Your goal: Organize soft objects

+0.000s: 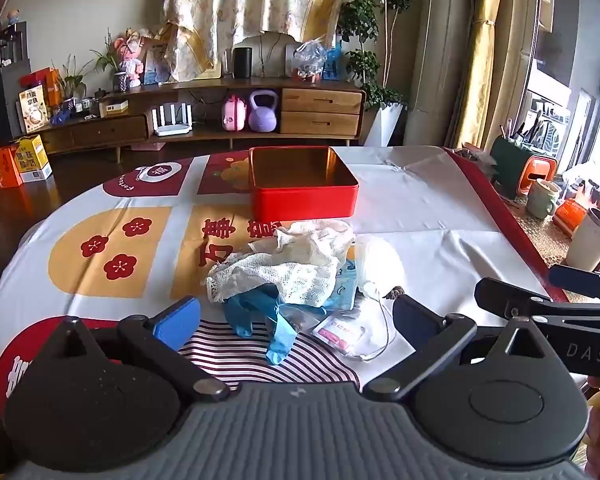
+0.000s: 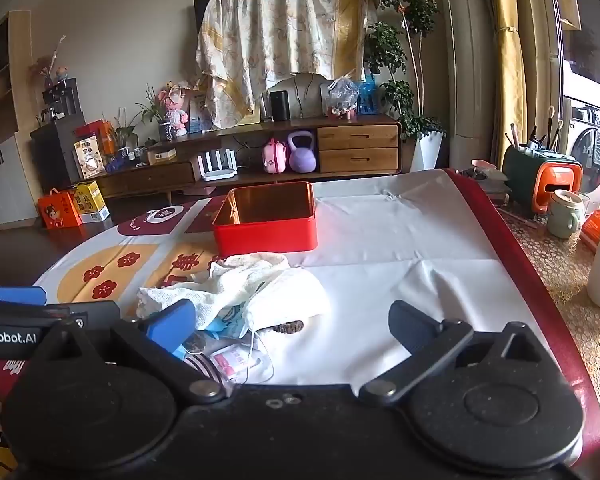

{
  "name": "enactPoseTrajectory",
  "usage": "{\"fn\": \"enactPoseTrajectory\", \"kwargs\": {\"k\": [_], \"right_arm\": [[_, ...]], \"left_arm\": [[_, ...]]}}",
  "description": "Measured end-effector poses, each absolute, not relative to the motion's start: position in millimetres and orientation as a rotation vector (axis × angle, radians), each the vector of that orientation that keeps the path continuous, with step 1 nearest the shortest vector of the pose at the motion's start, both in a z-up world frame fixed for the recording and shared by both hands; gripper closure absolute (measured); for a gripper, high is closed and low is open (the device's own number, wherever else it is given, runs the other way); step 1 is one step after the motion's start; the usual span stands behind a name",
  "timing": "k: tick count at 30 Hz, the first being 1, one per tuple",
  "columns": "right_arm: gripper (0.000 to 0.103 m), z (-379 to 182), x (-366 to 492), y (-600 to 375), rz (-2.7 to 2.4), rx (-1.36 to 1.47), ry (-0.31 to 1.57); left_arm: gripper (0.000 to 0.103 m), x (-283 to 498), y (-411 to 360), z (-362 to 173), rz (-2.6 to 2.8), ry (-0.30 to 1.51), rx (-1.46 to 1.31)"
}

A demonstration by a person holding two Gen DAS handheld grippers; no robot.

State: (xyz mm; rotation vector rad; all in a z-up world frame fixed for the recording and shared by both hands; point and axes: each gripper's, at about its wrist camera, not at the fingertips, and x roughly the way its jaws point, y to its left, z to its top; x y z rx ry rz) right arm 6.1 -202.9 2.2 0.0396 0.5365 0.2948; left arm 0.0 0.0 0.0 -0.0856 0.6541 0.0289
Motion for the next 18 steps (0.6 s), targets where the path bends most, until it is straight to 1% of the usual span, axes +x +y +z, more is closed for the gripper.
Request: {"fn": "enactPoseTrajectory", "kwargs": {"k": [10,18], "right_arm": [[0.000,2.9,5.3,-202.8,0.297,0.048,0.539],[0.000,4.1,4.1,-202.8,0.297,0.047,0.535]], "left_arm": [[0.000,4.6,0.7,-7.7,0.030,0.674,-0.070],[0.000,-2.4,-3.0,0.7,0.035,0.650,-0.041]]}}
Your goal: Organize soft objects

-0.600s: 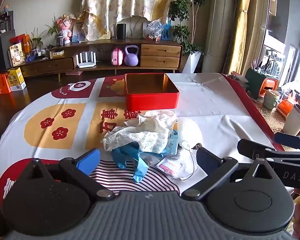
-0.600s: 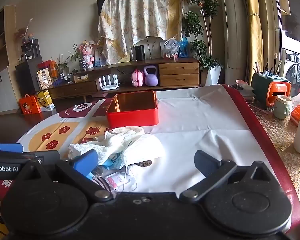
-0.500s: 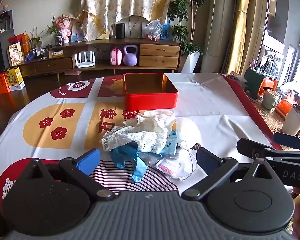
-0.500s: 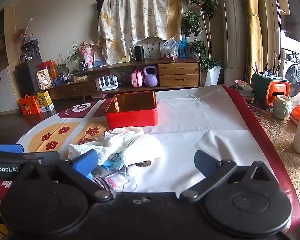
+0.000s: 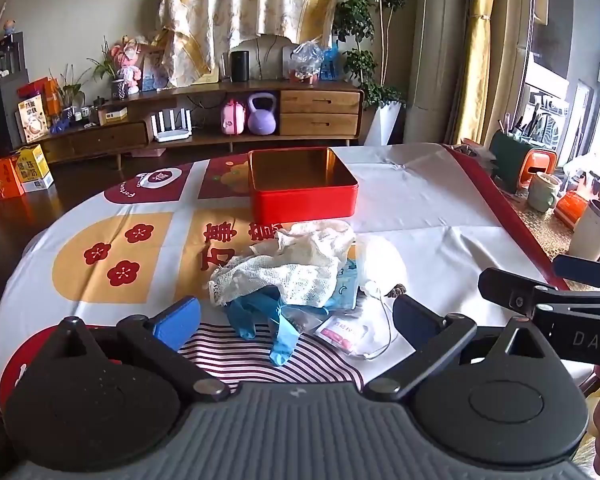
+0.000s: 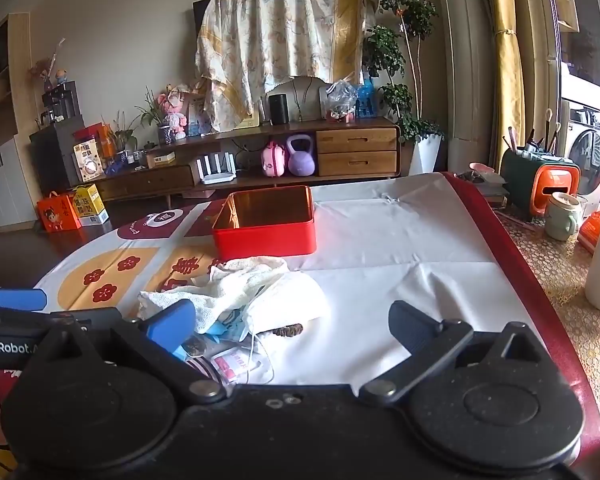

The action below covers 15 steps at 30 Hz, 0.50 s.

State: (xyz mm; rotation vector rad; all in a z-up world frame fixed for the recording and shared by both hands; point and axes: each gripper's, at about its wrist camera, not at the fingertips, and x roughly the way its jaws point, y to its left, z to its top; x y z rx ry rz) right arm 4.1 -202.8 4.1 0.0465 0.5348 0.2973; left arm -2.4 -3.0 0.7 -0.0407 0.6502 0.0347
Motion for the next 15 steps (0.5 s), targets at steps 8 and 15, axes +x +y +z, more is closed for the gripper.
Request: {"fn": "enactPoseTrajectory", "kwargs": {"k": [8,15], "right_arm": [[0.000,4.5,3.5,-201.7,0.298,0.046,0.531],[0.000,3.7,2.9,-199.3,0.298,0.047,0.531]], "left_arm": [[0.000,-3.0,-1.0,-0.3,0.035,0.659,-0.058],[0.000,-3.9,0.5,-0.9,0.037,0.668,-0.070]]}}
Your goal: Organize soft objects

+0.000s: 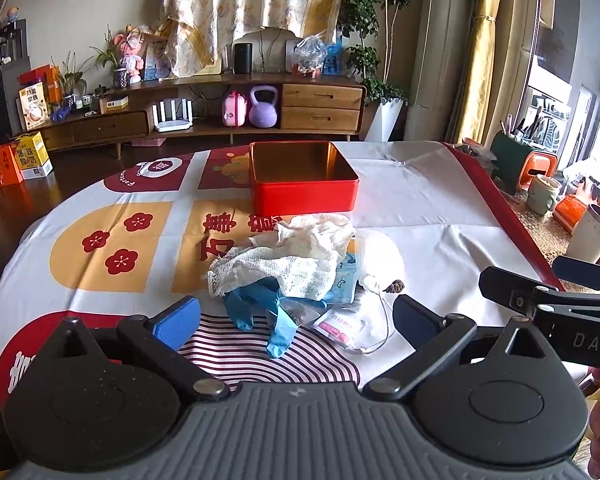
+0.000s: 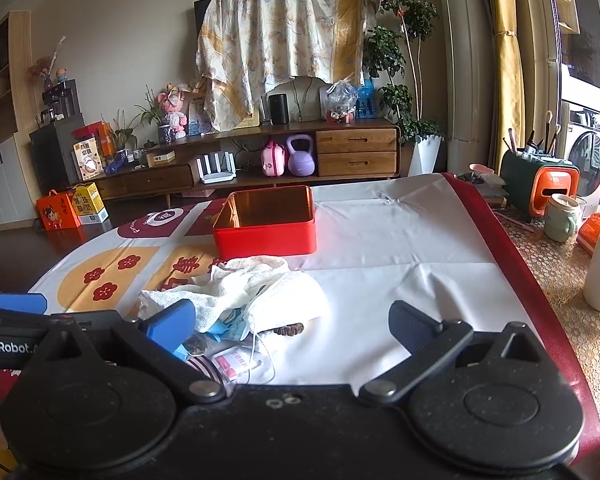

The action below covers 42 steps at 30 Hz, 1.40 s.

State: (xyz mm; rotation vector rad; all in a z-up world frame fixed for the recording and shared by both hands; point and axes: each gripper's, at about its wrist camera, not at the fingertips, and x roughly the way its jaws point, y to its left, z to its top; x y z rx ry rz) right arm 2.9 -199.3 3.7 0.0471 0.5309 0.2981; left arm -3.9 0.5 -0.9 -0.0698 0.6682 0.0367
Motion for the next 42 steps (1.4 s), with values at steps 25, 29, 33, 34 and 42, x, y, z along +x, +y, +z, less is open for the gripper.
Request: {"fn": "enactPoseTrajectory", "kwargs": {"k": [25,29,33,34,42], "right_arm": [[0.000,6.8,0.7,-202.3,0.296,0.044,0.529],[0.000,7.2,0.3,-202.5,0.294,0.042,0.529],[0.000,6.8,0.4,-200.8,0.294,0.041,0.529],[0.000,6.1,0.6,-201.0,0.294,0.041,0.530],[0.000,4.4,1.5,-200.0,0.293,0.040,0.530]], "left_arm": [[0.000,-10.0,3.5,-0.7,0.060,0.664,-0.079],[0.000,-10.4,4.8,-1.2,0.059,0.668,-0.090],[0.000,-9.8,5.9,-1.6,0.059,0.673,-0.095],[0.000,-9.9,6.1,-1.7,0.059,0.673,-0.095],[0.000,-9.1,7.6,-4.4,0.058,0.678,-0.100]]}}
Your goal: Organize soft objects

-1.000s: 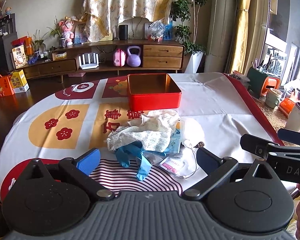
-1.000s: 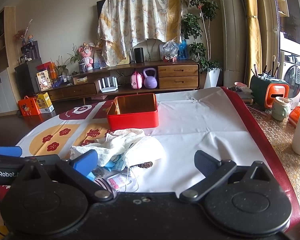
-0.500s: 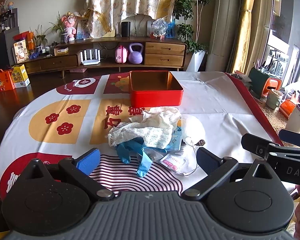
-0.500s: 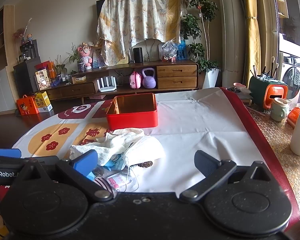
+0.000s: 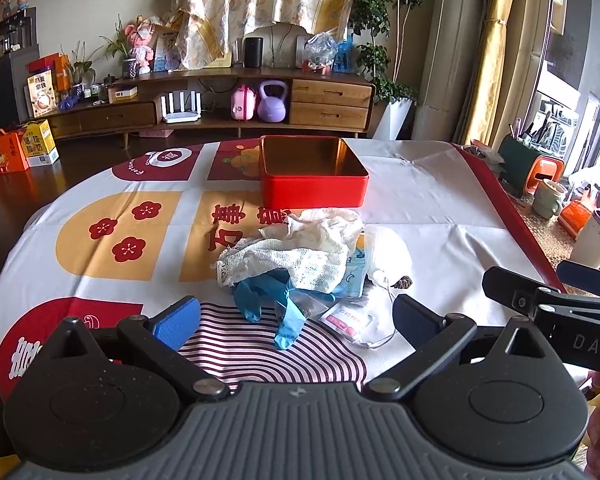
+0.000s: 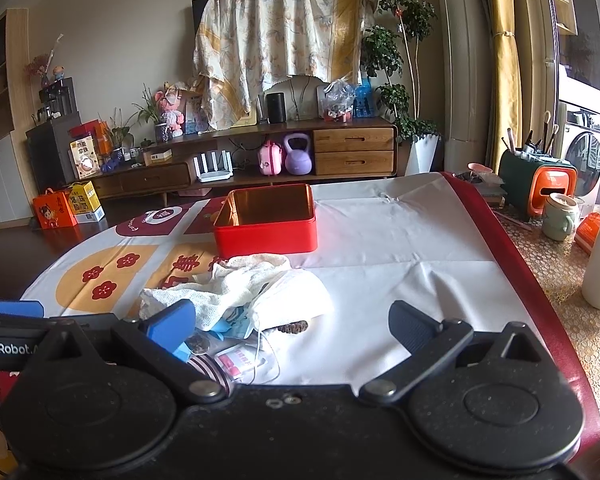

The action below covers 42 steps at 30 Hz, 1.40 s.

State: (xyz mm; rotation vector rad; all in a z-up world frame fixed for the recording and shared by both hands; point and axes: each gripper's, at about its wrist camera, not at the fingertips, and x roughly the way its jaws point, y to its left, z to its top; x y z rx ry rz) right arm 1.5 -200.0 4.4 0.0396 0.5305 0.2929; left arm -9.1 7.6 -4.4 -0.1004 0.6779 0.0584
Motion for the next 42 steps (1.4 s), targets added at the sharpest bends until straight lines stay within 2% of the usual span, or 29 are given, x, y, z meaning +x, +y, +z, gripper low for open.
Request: {"fn": "enactPoseTrajectory", "kwargs": {"k": [33,42], "right_arm": [[0.000,4,11,-189,0.352,0.047,0.491],[0.003,-9,35,-188,0.371,0.018,0.520]], "left_arm": [[0.000,-1,13,-6,0.059,0.624,-0.101],[0.000,6,21,-9,0.076,0.622,-0.100]]}}
